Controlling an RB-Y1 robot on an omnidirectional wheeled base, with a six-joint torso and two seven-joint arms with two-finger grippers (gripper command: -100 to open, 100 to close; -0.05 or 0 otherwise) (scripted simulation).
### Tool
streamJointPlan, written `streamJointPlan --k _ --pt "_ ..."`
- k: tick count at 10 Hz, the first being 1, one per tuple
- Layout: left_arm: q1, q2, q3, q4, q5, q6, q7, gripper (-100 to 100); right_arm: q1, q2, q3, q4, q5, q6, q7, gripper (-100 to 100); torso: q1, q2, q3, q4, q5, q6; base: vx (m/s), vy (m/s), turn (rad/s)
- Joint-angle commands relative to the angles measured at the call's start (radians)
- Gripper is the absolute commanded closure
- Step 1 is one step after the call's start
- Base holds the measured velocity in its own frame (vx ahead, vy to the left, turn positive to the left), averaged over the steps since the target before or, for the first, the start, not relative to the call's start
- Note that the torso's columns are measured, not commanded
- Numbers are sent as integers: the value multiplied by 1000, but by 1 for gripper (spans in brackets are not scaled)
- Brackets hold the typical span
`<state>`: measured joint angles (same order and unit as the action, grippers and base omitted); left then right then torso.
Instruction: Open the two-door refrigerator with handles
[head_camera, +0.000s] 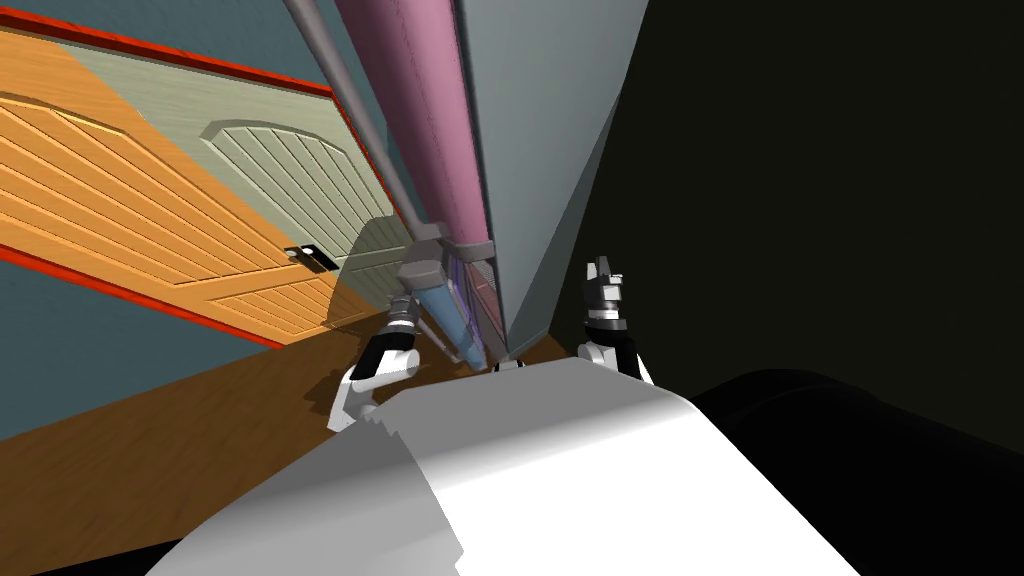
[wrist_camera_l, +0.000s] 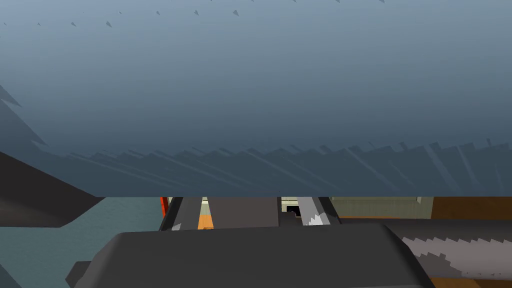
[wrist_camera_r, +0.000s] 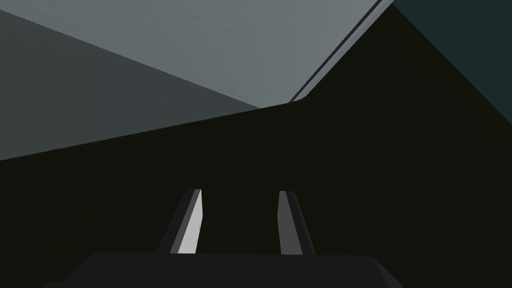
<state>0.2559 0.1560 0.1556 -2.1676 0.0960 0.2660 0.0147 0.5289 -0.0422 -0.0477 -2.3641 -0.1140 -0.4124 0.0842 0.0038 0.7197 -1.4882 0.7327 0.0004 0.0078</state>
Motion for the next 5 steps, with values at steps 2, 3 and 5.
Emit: streamJointPlan --k 2,3,5 --pt "-24 34 -22 21 18 0 6 100 0 0 0 0 0 0 0 0 -2 0 0 0 0 0 -75 281 -73" --pt "-37 56 -37 33 30 -1 11 100 0 0 0 0 0 0 0 0 -3 2 1 0 0 -2 -101 298 -84" --pt "-50 79 -51 45 43 -1 15 100 0 0 0 0 0 0 0 0 -3 6 5 0 1 -5 -82 299 -72"
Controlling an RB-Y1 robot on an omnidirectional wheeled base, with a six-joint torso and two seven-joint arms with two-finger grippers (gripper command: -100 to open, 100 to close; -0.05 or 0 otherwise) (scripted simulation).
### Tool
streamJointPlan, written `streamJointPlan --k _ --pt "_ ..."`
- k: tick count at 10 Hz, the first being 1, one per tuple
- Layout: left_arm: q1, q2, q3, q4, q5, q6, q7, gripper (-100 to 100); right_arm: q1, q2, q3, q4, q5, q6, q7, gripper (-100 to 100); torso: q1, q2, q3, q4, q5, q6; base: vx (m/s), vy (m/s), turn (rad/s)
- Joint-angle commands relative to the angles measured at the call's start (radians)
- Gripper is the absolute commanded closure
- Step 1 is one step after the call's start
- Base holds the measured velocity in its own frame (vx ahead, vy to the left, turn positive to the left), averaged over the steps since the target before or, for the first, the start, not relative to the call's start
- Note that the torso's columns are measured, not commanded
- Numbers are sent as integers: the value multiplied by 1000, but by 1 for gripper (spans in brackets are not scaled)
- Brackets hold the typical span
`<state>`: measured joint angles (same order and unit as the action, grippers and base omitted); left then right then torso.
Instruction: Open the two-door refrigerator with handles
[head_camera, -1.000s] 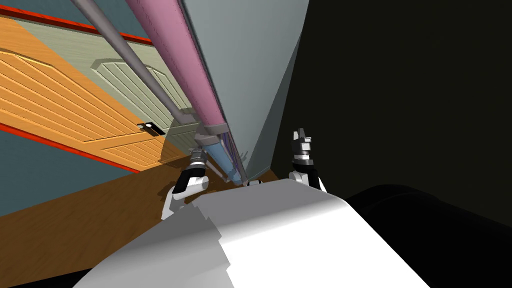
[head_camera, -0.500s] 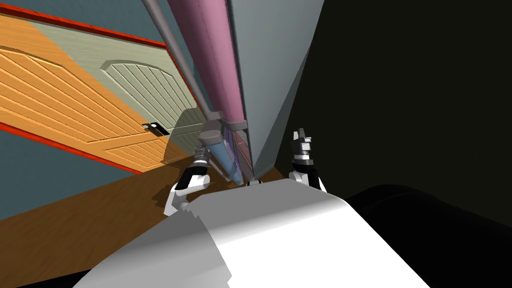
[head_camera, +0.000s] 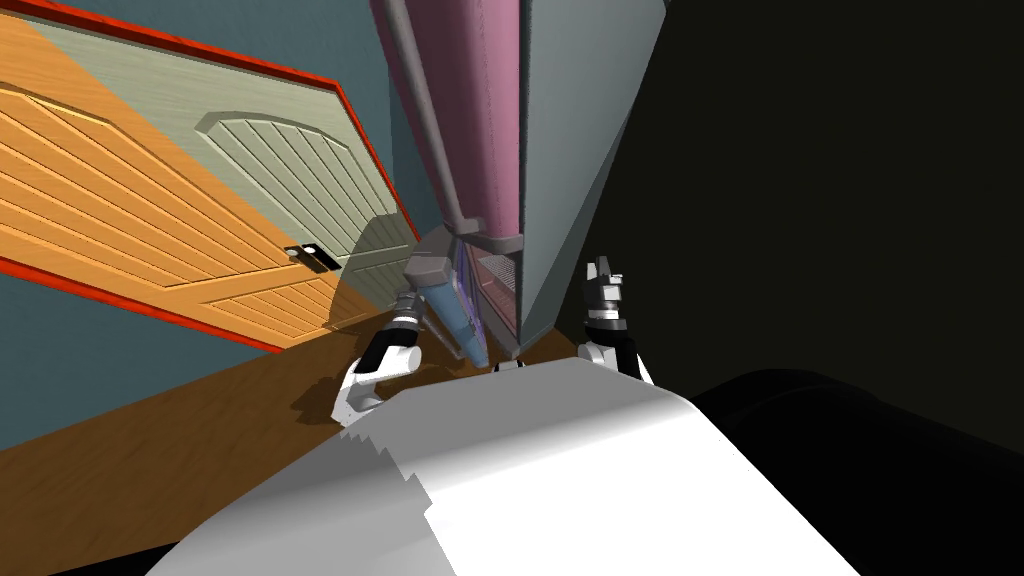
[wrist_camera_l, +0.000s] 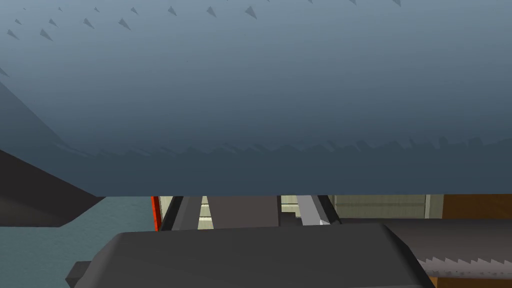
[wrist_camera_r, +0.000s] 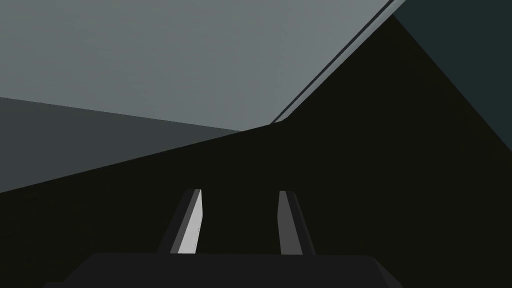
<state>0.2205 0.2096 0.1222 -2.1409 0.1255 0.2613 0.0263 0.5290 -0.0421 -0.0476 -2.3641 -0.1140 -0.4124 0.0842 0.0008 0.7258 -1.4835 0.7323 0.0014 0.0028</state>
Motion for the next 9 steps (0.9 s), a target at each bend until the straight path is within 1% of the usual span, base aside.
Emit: streamJointPlan --k 1,2,3,4,5,6,7,8,9 --pt "-15 25 -17 18 13 4 4 100 0 0 0 0 0 0 0 0 3 0 0 1 0 0 -46 279 -65" --pt "-28 48 -32 31 25 4 8 100 0 0 0 0 0 0 0 0 -1 0 0 0 0 0 -75 286 -86" --pt "-28 48 -32 31 25 4 8 100 0 0 0 0 0 0 0 0 0 2 1 0 0 0 -77 255 -70" --pt "-41 70 -46 43 38 3 13 100 0 0 0 0 0 0 0 0 -1 4 3 0 0 -2 -59 267 -81" --pt "-41 70 -46 43 38 3 13 100 0 0 0 0 0 0 0 0 1 6 5 0 1 -3 -62 251 -56" --pt "-43 67 -42 32 37 -4 14 100 0 0 0 0 0 0 0 0 2 8 6 0 2 -4 -21 107 -23" --pt "-48 83 -57 31 47 -10 17 100 0 0 0 0 0 0 0 0 -5 9 6 1 0 -4 -38 213 -95" --pt "-49 97 -73 31 56 -14 19 100 0 0 0 0 0 0 0 0 2 10 6 3 0 -2 40 361 -176" --pt "-49 97 -73 31 56 -14 19 100 0 0 0 0 0 0 0 0 8 2 2 5 -1 2 60 356 -60"
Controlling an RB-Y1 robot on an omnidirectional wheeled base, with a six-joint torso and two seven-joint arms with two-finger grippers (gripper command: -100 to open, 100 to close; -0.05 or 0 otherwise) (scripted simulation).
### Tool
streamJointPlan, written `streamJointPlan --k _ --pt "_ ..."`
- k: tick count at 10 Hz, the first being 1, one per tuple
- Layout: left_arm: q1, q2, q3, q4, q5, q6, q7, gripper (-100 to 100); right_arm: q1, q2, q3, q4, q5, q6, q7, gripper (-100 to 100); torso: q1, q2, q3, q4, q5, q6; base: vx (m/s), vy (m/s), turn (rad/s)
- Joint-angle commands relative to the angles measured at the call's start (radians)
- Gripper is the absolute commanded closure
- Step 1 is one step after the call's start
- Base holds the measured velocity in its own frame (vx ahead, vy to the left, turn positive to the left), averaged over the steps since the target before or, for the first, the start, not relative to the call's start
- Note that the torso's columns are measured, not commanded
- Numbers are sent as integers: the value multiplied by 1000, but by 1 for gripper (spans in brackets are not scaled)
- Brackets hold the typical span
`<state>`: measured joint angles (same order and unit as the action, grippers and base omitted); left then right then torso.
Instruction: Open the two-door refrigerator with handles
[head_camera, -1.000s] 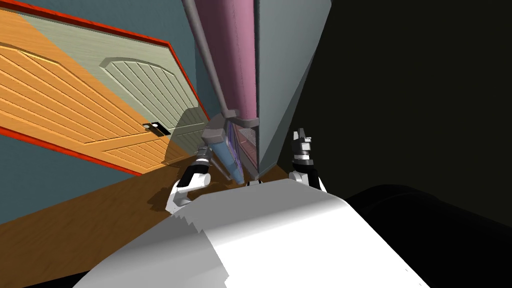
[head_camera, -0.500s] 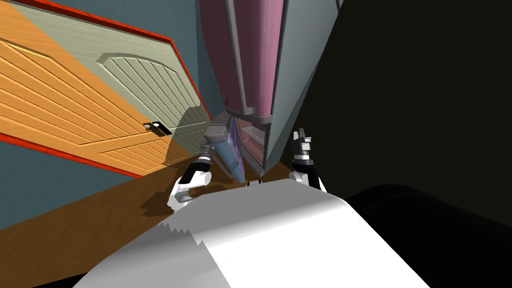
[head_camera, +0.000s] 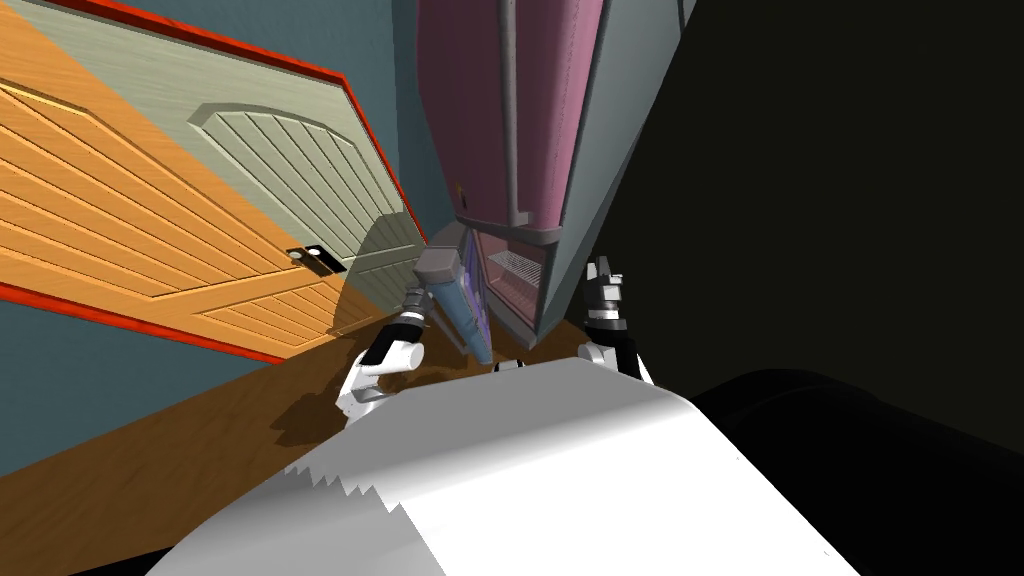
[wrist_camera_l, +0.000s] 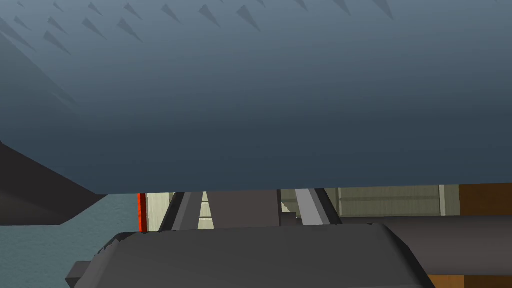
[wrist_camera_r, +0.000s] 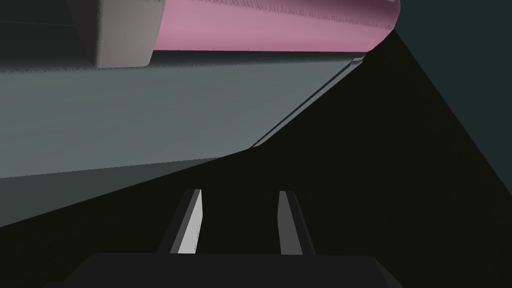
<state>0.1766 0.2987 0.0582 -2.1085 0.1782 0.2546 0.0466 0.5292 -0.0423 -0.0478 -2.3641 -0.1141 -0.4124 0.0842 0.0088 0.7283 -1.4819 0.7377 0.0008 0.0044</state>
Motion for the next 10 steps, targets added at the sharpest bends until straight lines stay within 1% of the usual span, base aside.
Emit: streamJointPlan --k 1,2,3,4,5,7,8,9,10 --pt "-6 23 -26 -1 13 -11 1 100 0 0 0 0 0 0 0 0 -4 -5 -4 -1 -1 1 63 340 -44" --pt "-6 23 -26 -1 13 -11 1 100 0 0 0 0 0 0 0 0 -11 -8 -6 -2 -3 4 22 308 -46" --pt "-6 37 -42 -1 22 -15 3 100 0 0 0 0 0 0 0 0 -16 -8 -6 -3 -4 5 -14 356 -150" --pt "-7 51 -58 -1 31 -19 6 100 0 0 0 0 0 0 0 0 -14 -7 -5 -4 -4 6 26 426 -156" --pt "-7 51 -58 -1 31 -19 6 100 0 0 0 0 0 0 0 0 -10 -11 -8 -3 -3 6 12 390 -83" --pt "-8 80 -91 0 49 -27 10 100 0 0 0 0 0 0 0 0 -13 -8 -6 -4 -3 4 2 416 -129" --pt "-8 80 -91 0 49 -27 10 100 0 0 0 0 0 0 0 0 -12 -9 -6 -5 -2 4 6 352 -103" --pt "-8 94 -107 0 58 -31 12 100 0 0 0 0 0 0 0 0 -16 -8 -5 -6 -3 3 -24 352 -123" --pt "-9 109 -124 1 68 -35 15 100 0 0 0 0 0 0 0 0 -14 -5 -3 -6 -2 2 -20 431 -198"
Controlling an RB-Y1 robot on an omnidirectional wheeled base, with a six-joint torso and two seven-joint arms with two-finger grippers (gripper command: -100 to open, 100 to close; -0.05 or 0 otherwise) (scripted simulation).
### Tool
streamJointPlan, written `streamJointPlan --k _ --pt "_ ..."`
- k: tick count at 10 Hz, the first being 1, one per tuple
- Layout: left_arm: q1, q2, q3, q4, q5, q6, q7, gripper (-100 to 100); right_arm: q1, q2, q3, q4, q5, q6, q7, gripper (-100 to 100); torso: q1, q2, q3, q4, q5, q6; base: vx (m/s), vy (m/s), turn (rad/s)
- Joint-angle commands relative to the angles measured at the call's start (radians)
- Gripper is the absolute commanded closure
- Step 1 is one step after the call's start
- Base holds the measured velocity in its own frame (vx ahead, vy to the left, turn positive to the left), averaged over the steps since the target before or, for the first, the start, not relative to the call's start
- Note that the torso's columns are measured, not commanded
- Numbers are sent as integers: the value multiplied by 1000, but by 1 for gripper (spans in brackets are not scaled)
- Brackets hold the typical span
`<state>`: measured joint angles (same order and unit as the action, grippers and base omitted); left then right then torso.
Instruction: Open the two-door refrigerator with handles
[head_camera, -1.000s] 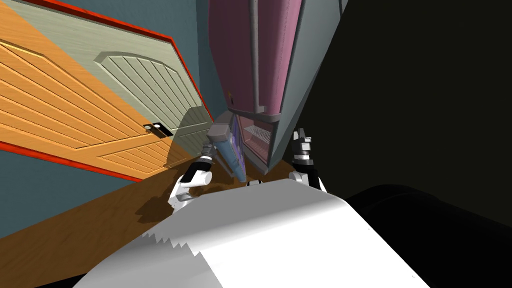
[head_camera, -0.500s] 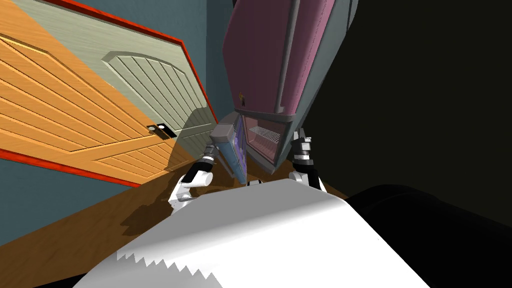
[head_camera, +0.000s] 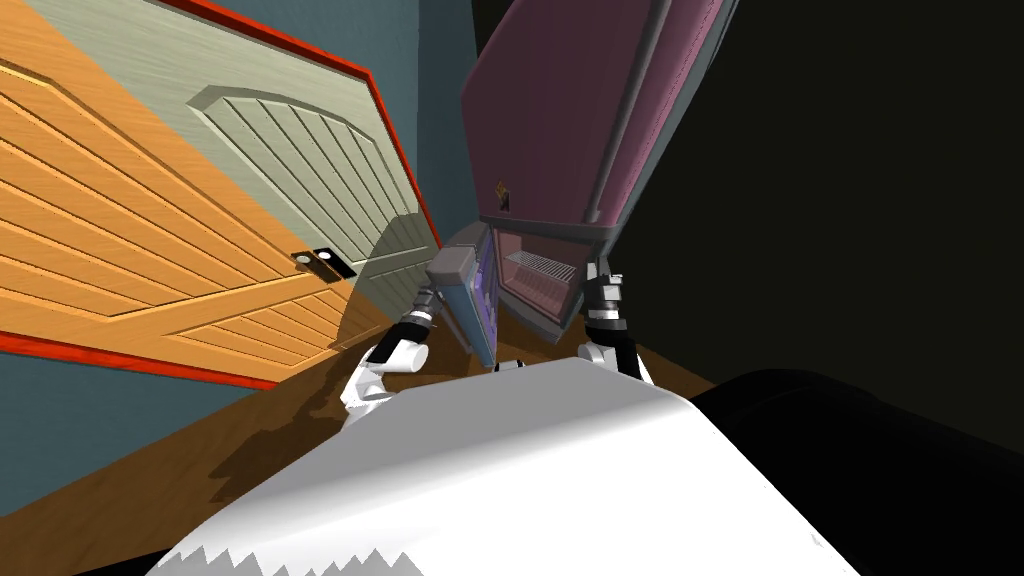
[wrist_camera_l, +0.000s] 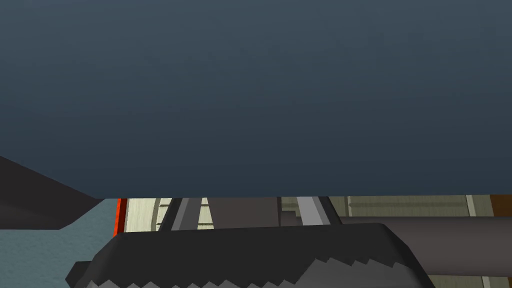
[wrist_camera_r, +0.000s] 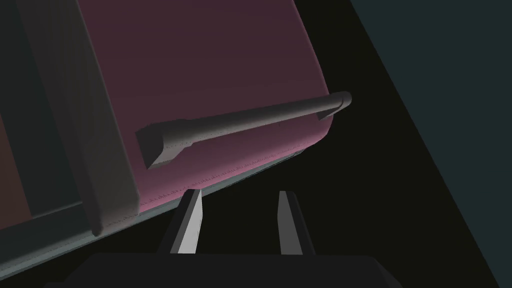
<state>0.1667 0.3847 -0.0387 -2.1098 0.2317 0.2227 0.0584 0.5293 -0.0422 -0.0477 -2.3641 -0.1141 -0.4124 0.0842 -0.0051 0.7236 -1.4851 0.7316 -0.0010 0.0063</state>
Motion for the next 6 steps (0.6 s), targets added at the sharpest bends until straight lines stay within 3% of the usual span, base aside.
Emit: streamJointPlan --k 1,2,3,4,6 --pt "1 23 -27 2 14 -3 3 100 0 0 0 0 0 0 0 0 7 2 1 1 2 -2 -15 352 -98" --pt "0 37 -43 2 23 -7 5 100 0 0 0 0 0 0 0 0 4 5 4 0 3 -6 8 354 -89" --pt "-6 32 -31 -3 21 -15 6 100 0 0 0 0 0 0 0 0 7 8 6 -1 4 -7 10 177 -42" --pt "-8 46 -47 -11 28 -24 8 100 0 0 0 0 0 0 0 0 -1 10 8 0 2 -7 45 194 -106" --pt "-6 58 -63 -17 34 -29 9 100 0 0 0 0 0 0 0 0 5 7 4 4 1 -3 47 286 -100"
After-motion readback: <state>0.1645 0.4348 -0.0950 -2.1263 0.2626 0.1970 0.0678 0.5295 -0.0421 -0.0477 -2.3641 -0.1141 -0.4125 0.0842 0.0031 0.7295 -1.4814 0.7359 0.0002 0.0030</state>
